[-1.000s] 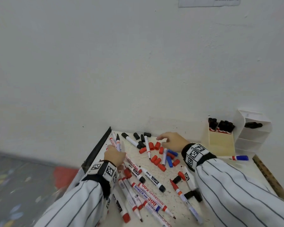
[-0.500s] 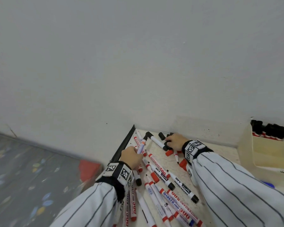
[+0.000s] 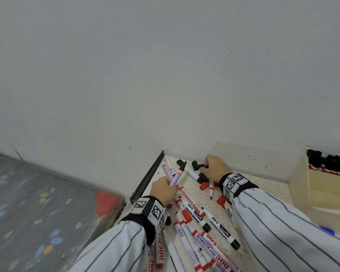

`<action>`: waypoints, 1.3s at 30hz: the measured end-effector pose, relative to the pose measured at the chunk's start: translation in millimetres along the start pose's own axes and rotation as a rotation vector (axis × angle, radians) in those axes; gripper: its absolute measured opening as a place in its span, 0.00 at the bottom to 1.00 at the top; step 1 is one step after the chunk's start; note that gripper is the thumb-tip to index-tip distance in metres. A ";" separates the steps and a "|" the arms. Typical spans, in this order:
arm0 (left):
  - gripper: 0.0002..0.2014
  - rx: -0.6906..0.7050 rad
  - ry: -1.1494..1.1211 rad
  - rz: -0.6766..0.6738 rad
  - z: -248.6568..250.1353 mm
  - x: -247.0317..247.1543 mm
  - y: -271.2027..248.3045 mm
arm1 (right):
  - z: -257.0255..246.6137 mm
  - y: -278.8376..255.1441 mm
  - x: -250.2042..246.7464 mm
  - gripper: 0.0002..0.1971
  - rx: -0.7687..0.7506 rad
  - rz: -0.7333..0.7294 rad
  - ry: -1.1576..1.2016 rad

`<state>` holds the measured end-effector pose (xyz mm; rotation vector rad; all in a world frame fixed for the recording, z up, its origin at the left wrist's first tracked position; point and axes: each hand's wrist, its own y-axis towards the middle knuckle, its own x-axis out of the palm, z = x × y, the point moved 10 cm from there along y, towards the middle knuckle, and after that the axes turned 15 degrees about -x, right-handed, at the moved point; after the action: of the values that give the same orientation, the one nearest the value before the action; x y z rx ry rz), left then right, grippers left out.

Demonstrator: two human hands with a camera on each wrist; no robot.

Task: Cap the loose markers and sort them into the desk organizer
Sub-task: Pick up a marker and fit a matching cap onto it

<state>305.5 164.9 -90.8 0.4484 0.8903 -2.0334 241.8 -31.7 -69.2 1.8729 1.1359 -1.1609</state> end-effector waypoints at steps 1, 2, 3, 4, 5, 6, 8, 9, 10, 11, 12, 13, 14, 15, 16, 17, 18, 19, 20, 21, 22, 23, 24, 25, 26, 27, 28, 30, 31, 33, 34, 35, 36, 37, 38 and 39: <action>0.08 0.007 0.010 0.014 0.7 -1.0 -1.3 | -0.1 -2.7 -11.3 0.06 -0.002 0.074 0.022; 0.06 0.011 0.018 0.023 1.2 -1.7 -2.8 | -1.6 -5.6 -21.6 0.07 -0.016 0.131 0.050; 0.06 0.013 0.018 0.028 1.6 -2.0 -4.3 | -3.8 -8.2 -29.7 0.07 -0.036 0.170 0.095; 0.06 0.010 0.011 0.025 1.1 -1.3 -5.1 | -7.0 -10.6 -35.5 0.09 -0.062 0.188 0.148; 0.08 0.008 -0.003 0.021 0.4 0.0 -6.4 | -11.1 -12.9 -39.6 0.13 -0.093 0.190 0.193; 0.10 0.004 -0.018 0.012 -0.8 2.2 -7.4 | -16.0 -15.3 -43.4 0.15 -0.124 0.181 0.223; 0.12 0.004 -0.036 -0.002 -2.2 6.9 -11.0 | -25.6 -20.4 -51.8 0.15 -0.171 0.182 0.249; 0.13 0.011 -0.037 -0.003 -1.9 8.7 -13.1 | -28.6 -23.3 -56.2 0.14 -0.178 0.195 0.258; 0.13 0.019 -0.040 -0.003 -1.3 9.9 -15.6 | -30.7 -26.6 -60.3 0.13 -0.184 0.212 0.272; 0.13 0.030 -0.044 -0.004 -0.2 11.1 -18.0 | -32.5 -30.6 -63.8 0.11 -0.188 0.227 0.281; 0.13 0.042 -0.037 -0.002 0.7 12.6 -20.2 | -34.6 -35.8 -67.0 0.09 -0.199 0.241 0.286; 0.13 0.057 -0.014 0.003 2.3 14.3 -23.5 | -36.2 -42.2 -69.3 0.08 -0.210 0.253 0.290; 0.13 0.076 0.014 0.008 4.5 15.7 -27.4 | -37.4 -49.1 -71.0 0.08 -0.221 0.261 0.307; 0.12 0.097 0.033 0.013 7.4 17.1 -32.2 | -37.2 -55.9 -71.9 0.09 -0.222 0.262 0.332; 0.12 0.117 0.040 0.015 10.3 18.6 -36.8 | -36.8 -62.9 -72.8 0.10 -0.220 0.263 0.357; 0.11 0.131 0.038 0.013 13.1 20.3 -41.7 | -35.3 -69.7 -73.6 0.10 -0.214 0.267 0.380; 0.11 0.144 0.032 0.012 15.5 22.3 -45.3 | -33.4 -76.1 -74.6 0.10 -0.207 0.274 0.409; 0.11 0.155 0.024 0.009 17.8 24.3 -48.9 | -30.9 -82.2 -75.0 0.09 -0.200 0.278 0.444; 0.11 0.166 0.019 0.005 19.9 26.5 -52.8 | -29.0 -88.6 -74.9 0.08 -0.195 0.273 0.483; 0.11 0.176 0.019 -0.004 21.8 28.9 -56.6 | -27.8 -94.5 -74.2 0.09 -0.194 0.257 0.518; 0.11 0.187 0.020 -0.013 23.3 31.6 -60.2 | -27.3 -100.6 -73.5 0.09 -0.199 0.237 0.547; 0.10 0.198 0.026 -0.027 24.8 34.4 -64.5 | -26.5 -106.7 -73.3 0.10 -0.206 0.218 0.566; 0.10 0.213 0.037 -0.044 26.4 37.5 -68.7 | -25.1 -112.6 -74.0 0.12 -0.210 0.204 0.574; 0.10 0.228 0.056 -0.061 27.9 40.8 -73.8 | -23.1 -118.4 -75.3 0.13 -0.208 0.191 0.576; 0.10 0.245 0.075 -0.074 29.2 43.8 -78.3 | -20.6 -124.3 -76.6 0.13 -0.200 0.181 0.575; 0.10 0.259 0.089 -0.085 30.2 46.3 -82.7 | -18.0 -130.2 -78.0 0.12 -0.191 0.174 0.578; 0.09 0.272 0.091 -0.096 31.2 48.6 -86.4 | -14.7 -135.7 -79.4 0.12 -0.181 0.173 0.581; 0.09 0.296 0.082 -0.124 33.7 54.0 -95.7 | -7.5 -147.4 -82.0 0.12 -0.159 0.197 0.614; 0.09 0.308 0.077 -0.137 35.2 56.8 -100.0 | -4.8 -152.5 -82.2 0.12 -0.148 0.206 0.631; 0.09 0.332 0.071 -0.165 38.0 63.8 -108.6 | -1.9 -163.0 -80.7 0.11 -0.131 0.184 0.607; 0.09 0.342 0.071 -0.176 39.5 67.3 -112.3 | -1.7 -167.6 -78.8 0.10 -0.130 0.152 0.566; 0.09 0.349 0.077 -0.185 40.6 70.4 -117.0 | -1.1 -172.5 -77.4 0.07 -0.127 0.120 0.518; 0.08 0.358 0.086 -0.196 41.5 73.4 -120.9 | 0.5 -177.4 -76.6 0.04 -0.118 0.093 0.464; 0.08 0.372 0.086 -0.213 42.9 76.5 -125.4 | 2.2 -182.6 -77.3 0.04 -0.105 0.076 0.411; 0.07 0.390 0.074 -0.237 44.0 79.4 -129.6 | 5.2 -187.6 -77.9 0.08 -0.090 0.066 0.360; 0.06 0.415 0.055 -0.266 45.8 81.6 -135.2 | 8.0 -192.4 -79.0 0.13 -0.078 0.062 0.322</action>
<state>148.5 137.7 -50.4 0.6406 0.5781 -2.4737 46.1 14.8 -15.7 2.0678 1.2640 -0.7868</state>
